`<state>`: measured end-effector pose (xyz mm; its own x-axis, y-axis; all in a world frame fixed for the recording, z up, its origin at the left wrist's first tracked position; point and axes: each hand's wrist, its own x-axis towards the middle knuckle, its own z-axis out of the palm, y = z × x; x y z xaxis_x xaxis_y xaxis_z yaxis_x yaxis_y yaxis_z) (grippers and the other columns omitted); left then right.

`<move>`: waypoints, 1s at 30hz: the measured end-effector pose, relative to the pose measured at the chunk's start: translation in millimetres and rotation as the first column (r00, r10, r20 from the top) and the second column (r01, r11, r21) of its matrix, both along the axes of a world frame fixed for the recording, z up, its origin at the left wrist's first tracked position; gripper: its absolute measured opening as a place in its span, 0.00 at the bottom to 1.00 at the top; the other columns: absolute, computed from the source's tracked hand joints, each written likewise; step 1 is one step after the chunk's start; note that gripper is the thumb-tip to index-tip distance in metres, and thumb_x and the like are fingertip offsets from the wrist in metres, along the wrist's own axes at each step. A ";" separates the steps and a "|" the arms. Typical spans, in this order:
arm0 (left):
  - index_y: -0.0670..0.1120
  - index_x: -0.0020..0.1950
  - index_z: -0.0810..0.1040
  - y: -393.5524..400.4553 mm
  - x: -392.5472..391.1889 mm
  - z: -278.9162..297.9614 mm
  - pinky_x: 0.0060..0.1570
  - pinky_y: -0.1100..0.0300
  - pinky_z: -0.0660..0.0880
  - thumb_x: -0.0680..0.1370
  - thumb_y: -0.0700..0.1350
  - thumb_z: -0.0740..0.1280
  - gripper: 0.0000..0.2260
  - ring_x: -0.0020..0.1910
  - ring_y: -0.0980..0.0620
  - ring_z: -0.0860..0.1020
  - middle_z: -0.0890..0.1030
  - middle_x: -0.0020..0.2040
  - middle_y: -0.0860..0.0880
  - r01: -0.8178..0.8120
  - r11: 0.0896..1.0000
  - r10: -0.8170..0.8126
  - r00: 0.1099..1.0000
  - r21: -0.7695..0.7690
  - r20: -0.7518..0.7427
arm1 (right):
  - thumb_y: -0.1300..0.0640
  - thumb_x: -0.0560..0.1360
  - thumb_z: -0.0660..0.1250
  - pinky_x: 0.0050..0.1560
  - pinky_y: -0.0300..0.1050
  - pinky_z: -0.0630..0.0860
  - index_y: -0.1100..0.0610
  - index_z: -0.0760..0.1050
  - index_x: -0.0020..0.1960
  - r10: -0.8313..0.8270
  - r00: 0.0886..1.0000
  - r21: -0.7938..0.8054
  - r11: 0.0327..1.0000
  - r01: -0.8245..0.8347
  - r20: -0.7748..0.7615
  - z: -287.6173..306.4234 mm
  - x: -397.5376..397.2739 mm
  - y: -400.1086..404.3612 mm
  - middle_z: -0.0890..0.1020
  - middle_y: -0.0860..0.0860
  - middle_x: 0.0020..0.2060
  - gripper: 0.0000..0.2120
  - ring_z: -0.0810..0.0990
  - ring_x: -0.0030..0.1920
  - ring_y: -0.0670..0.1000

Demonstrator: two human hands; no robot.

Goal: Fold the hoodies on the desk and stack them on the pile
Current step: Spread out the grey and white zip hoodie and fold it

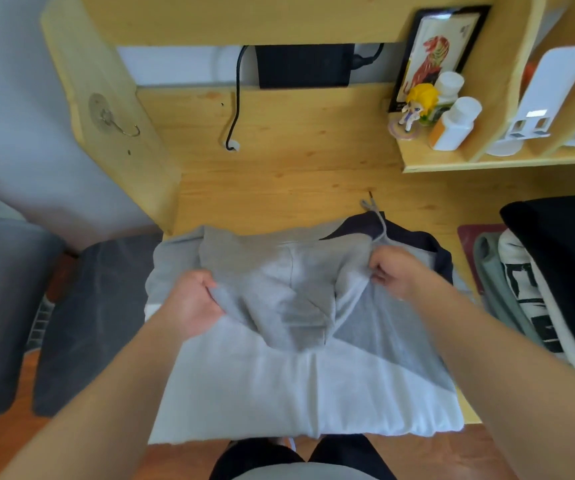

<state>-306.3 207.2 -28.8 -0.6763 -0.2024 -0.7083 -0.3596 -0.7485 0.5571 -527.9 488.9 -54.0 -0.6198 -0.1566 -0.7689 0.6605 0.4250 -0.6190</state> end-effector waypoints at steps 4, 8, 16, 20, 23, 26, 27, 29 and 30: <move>0.44 0.45 0.80 -46.3 -13.5 2.6 0.49 0.61 0.77 0.62 0.36 0.72 0.13 0.49 0.45 0.79 0.82 0.46 0.44 0.030 0.948 -0.022 0.999 -0.318 0.029 | 0.77 0.76 0.53 0.52 0.46 0.73 0.57 0.79 0.56 -0.158 0.985 -0.268 0.948 0.170 0.064 2.7 -22.5 25.4 0.80 0.54 0.46 0.23 0.75 0.43 0.51; 0.38 0.63 0.78 -49.9 -24.5 -31.5 0.59 0.43 0.77 0.75 0.41 0.67 0.16 0.54 0.39 0.79 0.80 0.55 0.38 0.213 0.733 0.172 0.861 -0.646 0.479 | 0.61 0.78 0.63 0.43 0.46 0.75 0.53 0.81 0.48 -0.231 0.956 0.210 0.941 0.267 -0.181 -20.6 -18.8 19.6 0.81 0.54 0.47 0.09 0.75 0.41 0.53; 0.45 0.49 0.74 92.1 -30.6 -38.8 0.38 0.56 0.72 0.80 0.64 0.63 0.21 0.38 0.46 0.76 0.76 0.42 0.45 0.231 0.950 -0.077 0.829 -0.212 0.554 | 0.56 0.77 0.65 0.45 0.54 0.85 0.61 0.77 0.53 -0.068 0.991 0.203 0.975 0.091 -0.115 -34.4 76.5 -38.8 0.81 0.54 0.38 0.09 0.81 0.36 0.54; 0.41 0.52 0.77 104.9 -53.3 -46.0 0.39 0.56 0.73 0.79 0.58 0.69 0.19 0.36 0.47 0.75 0.75 0.38 0.47 0.182 0.979 -0.107 0.842 -0.092 0.529 | 0.54 0.79 0.69 0.50 0.51 0.84 0.59 0.77 0.54 -0.437 0.893 -0.063 0.893 0.445 0.103 -30.4 53.3 -43.7 0.80 0.56 0.43 0.09 0.79 0.38 0.52; 0.43 0.51 0.74 106.4 -64.9 -43.1 0.31 0.58 0.66 0.80 0.44 0.68 0.05 0.29 0.52 0.68 0.70 0.32 0.48 0.051 0.993 0.002 0.887 -0.103 0.462 | 0.51 0.79 0.70 0.49 0.48 0.82 0.58 0.76 0.57 -0.487 0.863 -0.171 0.846 0.505 0.134 -29.2 23.9 -39.5 0.81 0.56 0.49 0.12 0.81 0.43 0.52; 0.43 0.42 0.72 109.3 -45.5 -17.4 0.41 0.56 0.76 0.77 0.38 0.58 0.06 0.35 0.48 0.73 0.73 0.35 0.45 -0.218 0.972 0.234 0.922 -0.087 0.310 | 0.56 0.81 0.67 0.50 0.48 0.81 0.60 0.76 0.63 -0.458 0.876 -0.200 0.853 0.481 0.155 -22.7 2.8 -35.1 0.83 0.58 0.53 0.13 0.83 0.52 0.55; 0.42 0.43 0.74 111.1 -31.1 -7.6 0.47 0.52 0.80 0.76 0.37 0.56 0.08 0.40 0.44 0.76 0.76 0.38 0.42 -0.266 0.964 0.263 0.937 -0.020 0.232 | 0.59 0.81 0.65 0.53 0.52 0.82 0.61 0.75 0.64 -0.474 0.866 -0.218 0.838 0.500 0.161 -21.2 -1.4 -31.6 0.83 0.59 0.56 0.13 0.83 0.56 0.57; 0.38 0.52 0.76 116.9 -1.0 4.7 0.51 0.46 0.81 0.77 0.36 0.54 0.12 0.48 0.38 0.79 0.80 0.48 0.38 -0.196 0.975 0.176 0.969 0.106 0.173 | 0.61 0.80 0.63 0.58 0.58 0.80 0.60 0.74 0.63 -0.518 0.838 -0.213 0.811 0.545 0.172 -17.2 -1.1 -23.7 0.82 0.59 0.55 0.11 0.82 0.55 0.59; 0.37 0.57 0.76 120.7 13.4 5.1 0.49 0.46 0.81 0.79 0.37 0.55 0.13 0.47 0.38 0.81 0.81 0.51 0.38 -0.060 0.993 0.033 0.970 0.104 0.241 | 0.63 0.80 0.62 0.59 0.58 0.80 0.60 0.74 0.63 -0.522 0.835 -0.196 0.813 0.548 0.173 -16.5 2.9 -19.9 0.82 0.58 0.54 0.12 0.82 0.54 0.59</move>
<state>-292.9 327.9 -23.7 -0.4764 -0.1417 -0.8677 -0.4353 -0.8195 0.3728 -525.0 469.1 -70.5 -0.5739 -0.0027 -0.8189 0.8088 -0.1590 -0.5663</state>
